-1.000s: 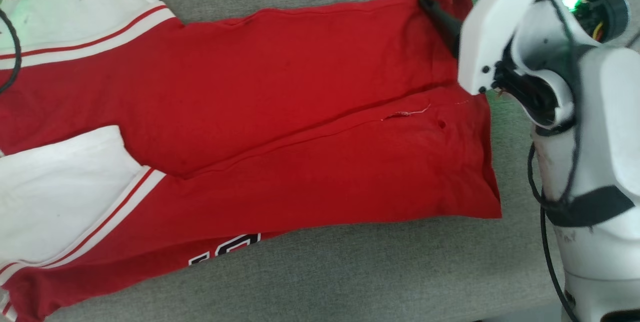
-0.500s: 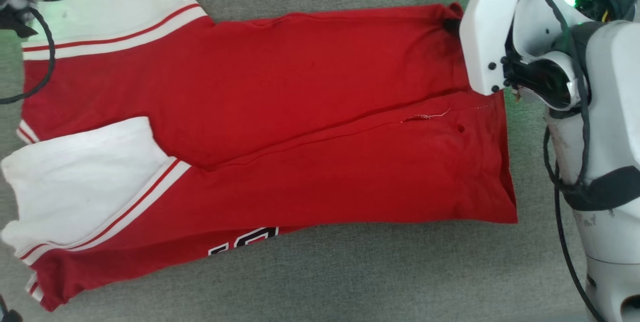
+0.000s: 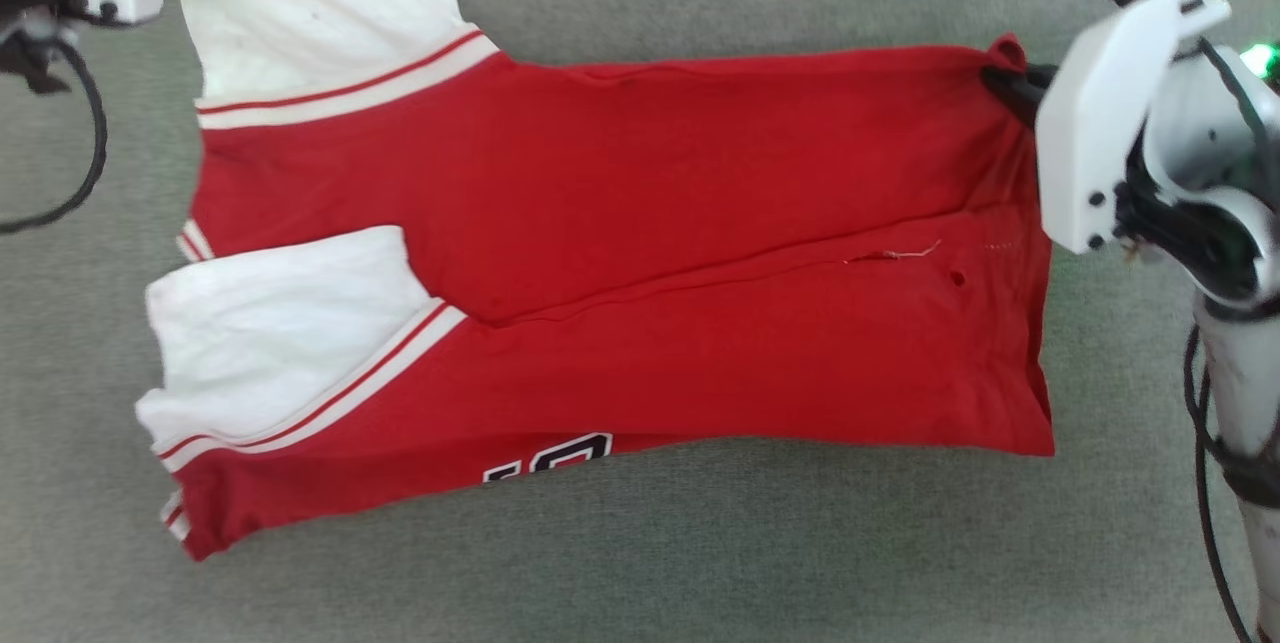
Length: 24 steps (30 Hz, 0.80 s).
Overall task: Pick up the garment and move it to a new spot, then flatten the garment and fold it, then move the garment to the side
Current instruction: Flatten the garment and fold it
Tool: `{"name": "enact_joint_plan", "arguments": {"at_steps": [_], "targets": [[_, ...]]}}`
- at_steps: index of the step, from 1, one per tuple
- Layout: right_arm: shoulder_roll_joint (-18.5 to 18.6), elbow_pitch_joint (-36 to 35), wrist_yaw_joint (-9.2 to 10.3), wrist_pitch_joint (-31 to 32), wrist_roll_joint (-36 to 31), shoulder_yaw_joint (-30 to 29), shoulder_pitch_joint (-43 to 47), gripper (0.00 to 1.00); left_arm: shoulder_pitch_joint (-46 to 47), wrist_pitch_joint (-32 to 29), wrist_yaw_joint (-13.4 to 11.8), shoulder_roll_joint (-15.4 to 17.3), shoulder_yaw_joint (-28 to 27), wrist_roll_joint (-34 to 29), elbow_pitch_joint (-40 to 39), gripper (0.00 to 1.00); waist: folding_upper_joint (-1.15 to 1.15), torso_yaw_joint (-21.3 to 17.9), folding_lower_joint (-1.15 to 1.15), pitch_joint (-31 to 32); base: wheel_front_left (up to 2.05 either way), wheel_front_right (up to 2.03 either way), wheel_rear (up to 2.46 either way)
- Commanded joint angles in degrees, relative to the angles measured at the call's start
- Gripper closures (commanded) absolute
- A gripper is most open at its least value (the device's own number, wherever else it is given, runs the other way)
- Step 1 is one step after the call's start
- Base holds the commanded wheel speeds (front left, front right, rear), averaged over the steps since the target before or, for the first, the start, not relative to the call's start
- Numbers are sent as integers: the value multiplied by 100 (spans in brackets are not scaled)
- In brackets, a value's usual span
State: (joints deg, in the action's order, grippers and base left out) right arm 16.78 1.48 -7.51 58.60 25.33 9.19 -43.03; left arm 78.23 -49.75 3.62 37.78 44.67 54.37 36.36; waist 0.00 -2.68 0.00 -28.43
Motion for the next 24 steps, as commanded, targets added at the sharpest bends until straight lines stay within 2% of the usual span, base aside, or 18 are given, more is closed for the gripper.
{"name": "enact_joint_plan", "arguments": {"at_steps": [1,3,7,14,18,21,24], "targets": [[67,-221,4,-37,57,-53,182,100,-233,-71,-110,147,-26,108,-378,100,0,134,0,190,0,0,0],[101,-336,4,-21,83,-78,275,100,-355,-114,-187,258,-43,134,-643,100,0,159,0,239,0,0,0],[220,-832,4,79,178,-192,652,100,-972,-266,-630,694,-115,293,-1887,100,0,250,0,425,0,0,0],[426,-1822,3,331,431,-458,1471,100,-2362,-425,-1876,1714,-197,487,-4411,100,0,372,0,603,0,0,0],[382,-2201,3,477,511,-697,1988,100,-3170,-322,-2607,2203,-220,543,-5583,100,0,426,0,647,0,0,0],[248,-2344,3,589,552,-845,2359,100,-3736,-219,-3006,2414,-144,627,-6118,100,0,443,0,667,0,0,0],[106,-2322,3,618,552,-934,2637,100,-4199,-41,-3217,2443,-71,765,-6293,100,0,453,0,684,0,0,0]]}}
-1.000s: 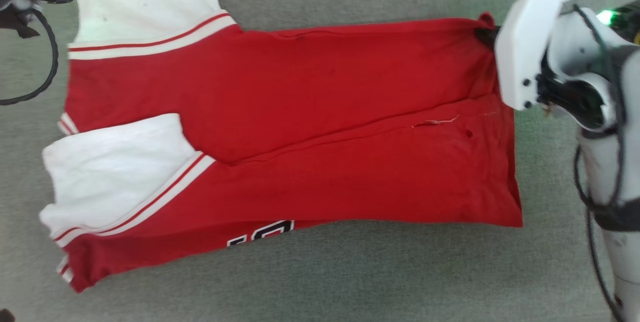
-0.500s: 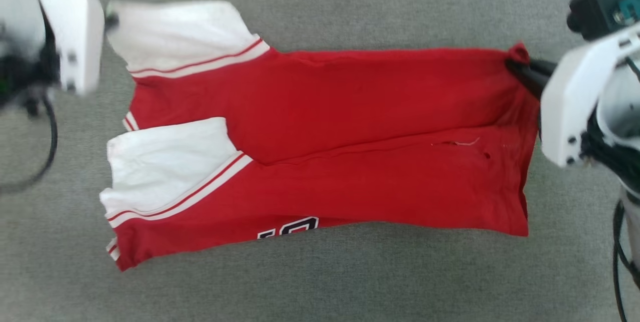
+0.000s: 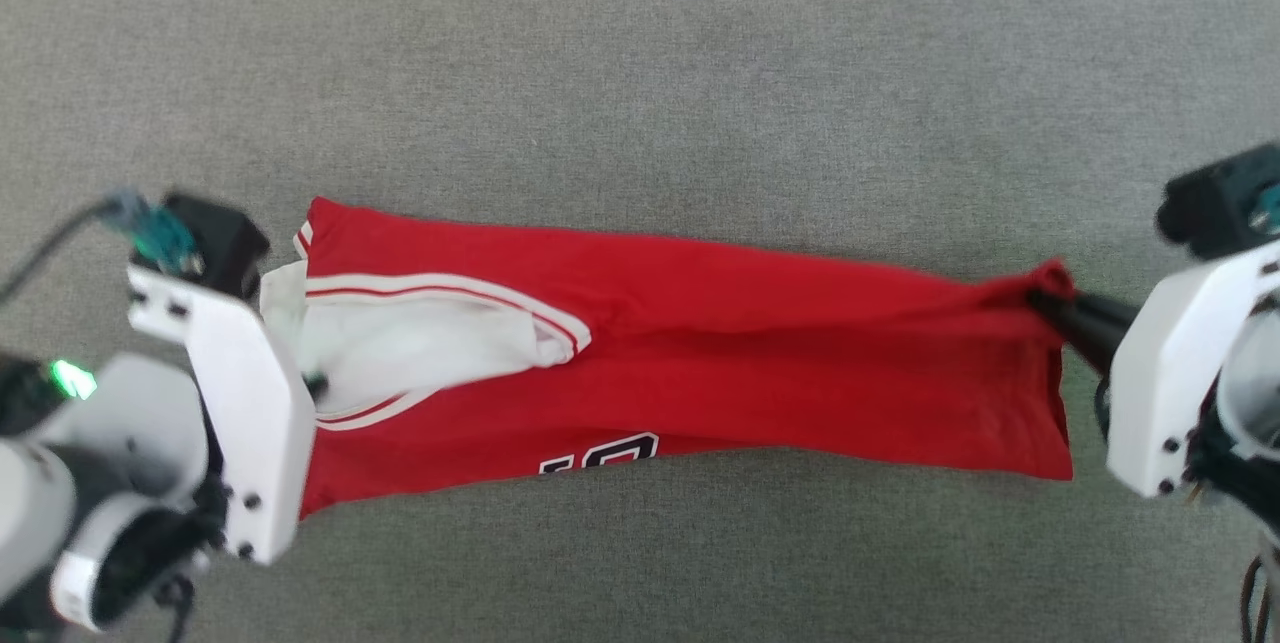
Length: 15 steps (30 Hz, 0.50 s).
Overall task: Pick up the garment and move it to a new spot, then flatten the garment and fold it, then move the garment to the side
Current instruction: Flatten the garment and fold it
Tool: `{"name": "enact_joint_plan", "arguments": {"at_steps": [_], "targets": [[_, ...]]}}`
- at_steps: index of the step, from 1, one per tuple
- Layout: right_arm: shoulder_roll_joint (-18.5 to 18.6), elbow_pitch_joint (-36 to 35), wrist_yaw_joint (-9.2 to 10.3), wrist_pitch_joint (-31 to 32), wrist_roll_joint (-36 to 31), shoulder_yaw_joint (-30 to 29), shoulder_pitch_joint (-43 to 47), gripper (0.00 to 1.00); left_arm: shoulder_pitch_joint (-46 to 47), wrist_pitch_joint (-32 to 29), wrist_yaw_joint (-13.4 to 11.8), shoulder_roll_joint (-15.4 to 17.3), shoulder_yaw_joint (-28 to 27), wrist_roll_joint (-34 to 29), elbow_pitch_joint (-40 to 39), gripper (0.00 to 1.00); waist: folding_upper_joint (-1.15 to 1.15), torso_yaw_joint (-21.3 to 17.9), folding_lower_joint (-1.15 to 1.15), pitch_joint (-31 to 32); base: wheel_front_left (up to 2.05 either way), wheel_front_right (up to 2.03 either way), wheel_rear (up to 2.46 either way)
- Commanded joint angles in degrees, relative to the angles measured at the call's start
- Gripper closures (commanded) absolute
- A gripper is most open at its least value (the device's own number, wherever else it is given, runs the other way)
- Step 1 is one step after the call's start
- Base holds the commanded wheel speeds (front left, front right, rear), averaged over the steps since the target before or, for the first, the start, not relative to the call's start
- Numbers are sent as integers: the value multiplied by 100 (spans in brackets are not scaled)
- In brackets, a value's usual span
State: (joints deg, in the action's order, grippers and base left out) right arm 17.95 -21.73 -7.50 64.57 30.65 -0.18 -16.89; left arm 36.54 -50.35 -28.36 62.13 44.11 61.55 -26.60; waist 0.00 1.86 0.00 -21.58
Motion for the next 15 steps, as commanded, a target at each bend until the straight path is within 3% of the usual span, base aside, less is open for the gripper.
{"name": "enact_joint_plan", "arguments": {"at_steps": [1,5,7,8,9,11,12,15], "targets": [[-28,68,2,16,-18,-5,113,100,-184,77,-47,-41,40,99,52,100,0,4,0,15,0,0,0],[-109,438,2,-173,-36,71,247,100,-605,397,122,-357,158,315,453,100,0,3,0,27,0,0,0],[-196,692,2,-371,-17,104,209,39,-662,613,278,-521,155,341,756,100,0,10,0,38,0,0,0],[-171,797,2,-466,-81,99,180,0,-699,714,350,-622,135,393,925,97,0,19,0,53,0,0,0],[-184,896,2,-547,-81,92,155,0,-733,810,423,-702,122,427,1060,86,0,29,0,65,0,0,0],[-164,995,2,-695,-63,125,117,0,-725,1055,523,-769,54,351,1285,16,0,56,0,100,0,0,0],[-170,1021,2,-751,-13,105,130,0,-750,1153,563,-795,33,337,1375,0,0,71,0,121,0,0,0],[-170,971,2,-834,151,-4,225,0,-820,1487,648,-845,-79,343,1454,0,0,115,0,198,0,0,0]]}}
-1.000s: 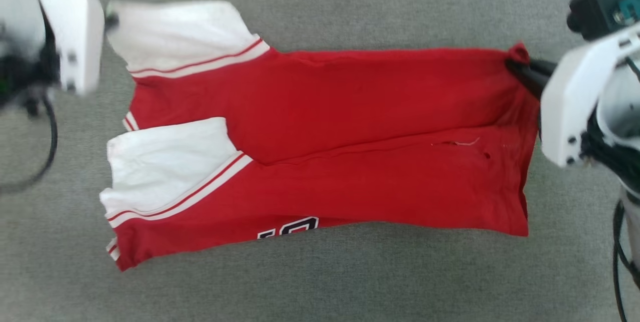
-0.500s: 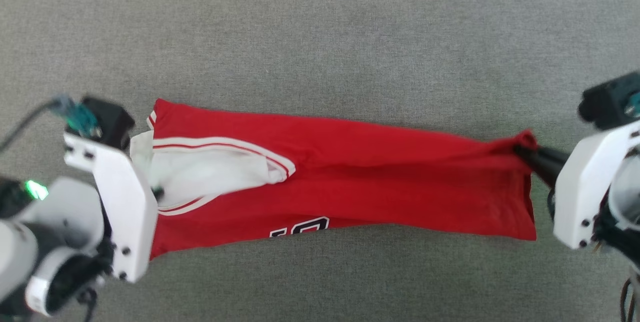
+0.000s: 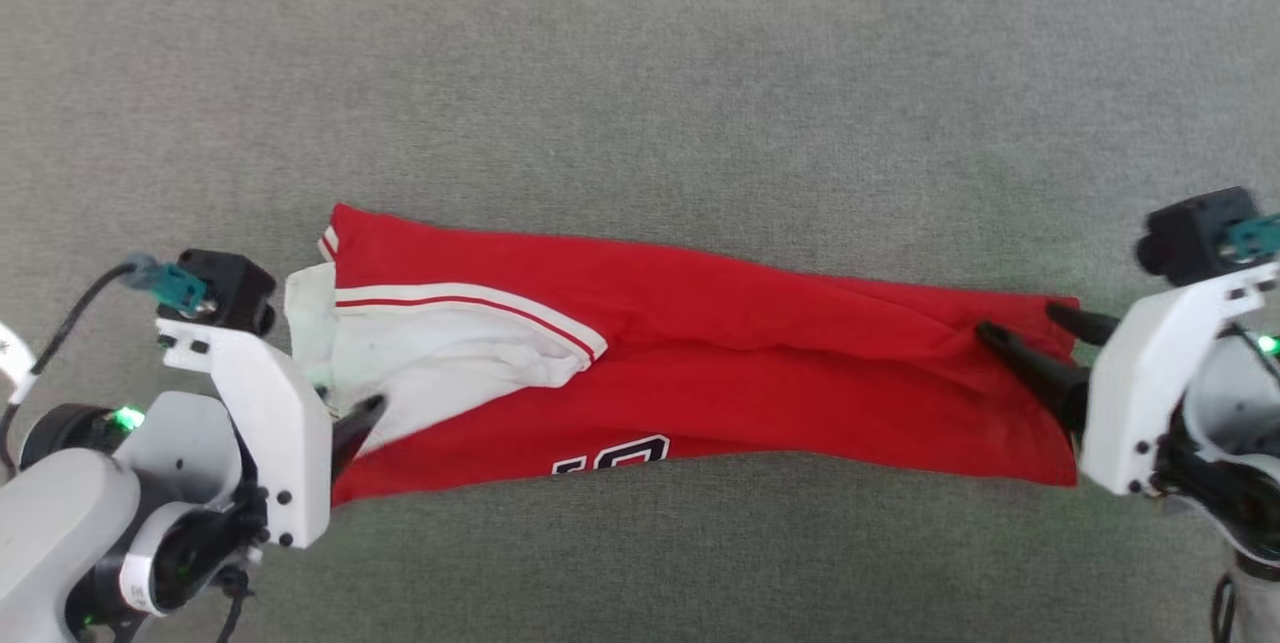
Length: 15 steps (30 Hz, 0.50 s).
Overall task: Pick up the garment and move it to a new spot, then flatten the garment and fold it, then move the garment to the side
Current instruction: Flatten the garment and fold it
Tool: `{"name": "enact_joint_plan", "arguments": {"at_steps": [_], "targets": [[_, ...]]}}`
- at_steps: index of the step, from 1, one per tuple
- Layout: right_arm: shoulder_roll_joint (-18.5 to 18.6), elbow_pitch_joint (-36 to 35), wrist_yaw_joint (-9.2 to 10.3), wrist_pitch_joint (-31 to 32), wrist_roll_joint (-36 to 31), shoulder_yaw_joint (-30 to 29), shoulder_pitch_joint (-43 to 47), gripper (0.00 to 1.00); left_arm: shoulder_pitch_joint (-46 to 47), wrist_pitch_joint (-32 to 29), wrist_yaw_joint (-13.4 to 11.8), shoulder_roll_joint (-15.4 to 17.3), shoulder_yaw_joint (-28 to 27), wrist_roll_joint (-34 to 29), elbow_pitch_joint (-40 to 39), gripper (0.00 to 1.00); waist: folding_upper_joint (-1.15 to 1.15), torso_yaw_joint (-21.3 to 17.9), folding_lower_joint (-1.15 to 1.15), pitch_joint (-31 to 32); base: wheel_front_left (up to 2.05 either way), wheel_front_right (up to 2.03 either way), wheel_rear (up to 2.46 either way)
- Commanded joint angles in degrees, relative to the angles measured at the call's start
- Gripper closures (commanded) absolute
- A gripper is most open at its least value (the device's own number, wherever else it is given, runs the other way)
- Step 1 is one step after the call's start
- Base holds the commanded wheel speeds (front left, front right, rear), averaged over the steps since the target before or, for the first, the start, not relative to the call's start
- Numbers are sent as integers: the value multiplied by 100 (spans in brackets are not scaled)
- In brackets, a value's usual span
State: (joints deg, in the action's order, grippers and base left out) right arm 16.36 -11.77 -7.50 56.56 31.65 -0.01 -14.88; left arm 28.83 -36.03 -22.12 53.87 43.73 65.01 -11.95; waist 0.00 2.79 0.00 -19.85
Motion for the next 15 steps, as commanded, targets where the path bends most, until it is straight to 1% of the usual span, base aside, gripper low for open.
{"name": "enact_joint_plan", "arguments": {"at_steps": [1,4,7,8,9,11,15], "targets": [[-48,-40,2,-18,102,-120,81,0,-86,202,45,-45,-109,8,-8,0,0,41,0,44,0,0,0],[-68,-148,2,53,190,-416,182,0,-254,666,97,-39,-263,-45,-17,0,0,104,0,72,0,0,0],[-14,-174,2,167,129,-725,288,0,-381,1197,181,-74,-395,-153,-25,0,0,191,0,64,0,0,0],[-17,-168,2,198,135,-794,306,0,-439,1390,224,-84,-439,-210,-12,0,0,220,0,57,0,0,0],[-17,-168,2,198,135,-794,306,0,-439,1390,224,-84,-439,-210,-12,0,0,220,0,57,0,0,0],[-40,-84,2,265,150,-920,376,0,-538,1801,291,-116,-495,-375,53,0,0,286,0,32,0,0,0],[-140,223,2,366,184,-1027,424,0,-693,2617,447,-328,-614,-550,293,0,0,449,0,9,0,0,0]]}}
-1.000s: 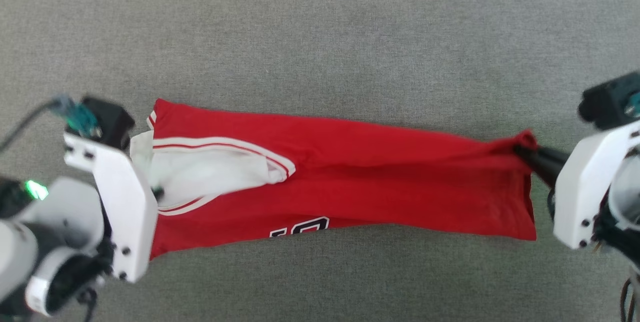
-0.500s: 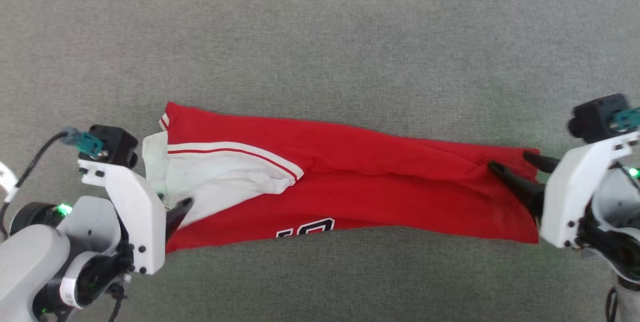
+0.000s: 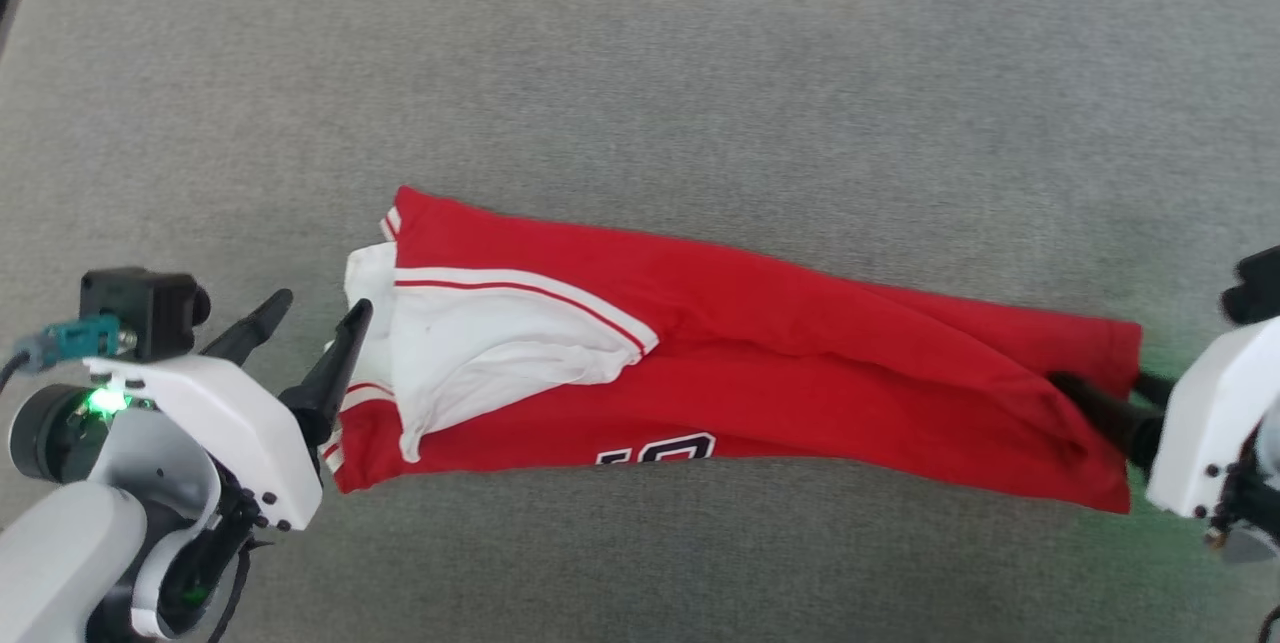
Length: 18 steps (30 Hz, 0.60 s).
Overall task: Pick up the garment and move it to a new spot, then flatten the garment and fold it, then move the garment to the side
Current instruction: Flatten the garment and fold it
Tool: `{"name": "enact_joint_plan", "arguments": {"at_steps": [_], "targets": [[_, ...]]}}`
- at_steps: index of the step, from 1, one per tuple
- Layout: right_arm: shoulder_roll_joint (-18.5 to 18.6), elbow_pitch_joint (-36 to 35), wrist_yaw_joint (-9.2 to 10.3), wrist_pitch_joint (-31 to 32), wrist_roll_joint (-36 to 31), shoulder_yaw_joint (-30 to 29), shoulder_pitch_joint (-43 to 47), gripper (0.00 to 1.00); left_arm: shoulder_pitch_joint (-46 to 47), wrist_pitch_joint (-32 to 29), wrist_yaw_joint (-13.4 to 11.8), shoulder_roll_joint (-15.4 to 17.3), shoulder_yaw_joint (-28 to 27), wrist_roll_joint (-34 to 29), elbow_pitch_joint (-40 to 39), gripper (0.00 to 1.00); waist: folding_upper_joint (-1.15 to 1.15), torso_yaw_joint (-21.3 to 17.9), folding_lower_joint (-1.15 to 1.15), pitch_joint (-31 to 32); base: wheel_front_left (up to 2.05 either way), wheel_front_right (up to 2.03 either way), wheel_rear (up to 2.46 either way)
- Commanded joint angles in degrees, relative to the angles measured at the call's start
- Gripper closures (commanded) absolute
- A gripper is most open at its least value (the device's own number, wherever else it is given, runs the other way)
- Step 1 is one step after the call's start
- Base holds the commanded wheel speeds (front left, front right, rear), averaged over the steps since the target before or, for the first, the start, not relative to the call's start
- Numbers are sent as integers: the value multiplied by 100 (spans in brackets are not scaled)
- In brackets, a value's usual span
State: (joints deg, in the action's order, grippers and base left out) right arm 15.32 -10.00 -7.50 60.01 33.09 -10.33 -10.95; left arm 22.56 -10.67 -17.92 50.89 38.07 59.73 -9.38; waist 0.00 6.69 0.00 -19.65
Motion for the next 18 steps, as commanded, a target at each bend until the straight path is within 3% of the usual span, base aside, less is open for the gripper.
{"name": "enact_joint_plan", "arguments": {"at_steps": [1,10,11,12,13,18], "targets": [[-65,156,2,47,59,26,43,0,-123,268,65,-92,-57,-68,109,0,0,95,0,-9,0,0,0],[-159,1226,0,-77,360,686,-141,0,-508,2038,338,-678,-358,-279,844,0,0,376,0,26,0,0,0],[-103,1265,0,-130,438,851,-186,53,-542,2165,388,-763,-393,-245,940,0,0,395,0,29,0,0,0],[-39,1274,0,-217,535,950,-245,90,-561,2276,434,-816,-406,-276,1031,0,0,422,0,33,0,0,0],[42,1312,0,-251,610,1013,-277,100,-599,2360,460,-869,-445,-308,1138,0,0,431,0,40,0,0,0],[437,1322,1,-487,985,1036,-467,100,-823,2566,649,-1229,-796,-371,1488,0,0,428,0,124,0,0,0]]}}
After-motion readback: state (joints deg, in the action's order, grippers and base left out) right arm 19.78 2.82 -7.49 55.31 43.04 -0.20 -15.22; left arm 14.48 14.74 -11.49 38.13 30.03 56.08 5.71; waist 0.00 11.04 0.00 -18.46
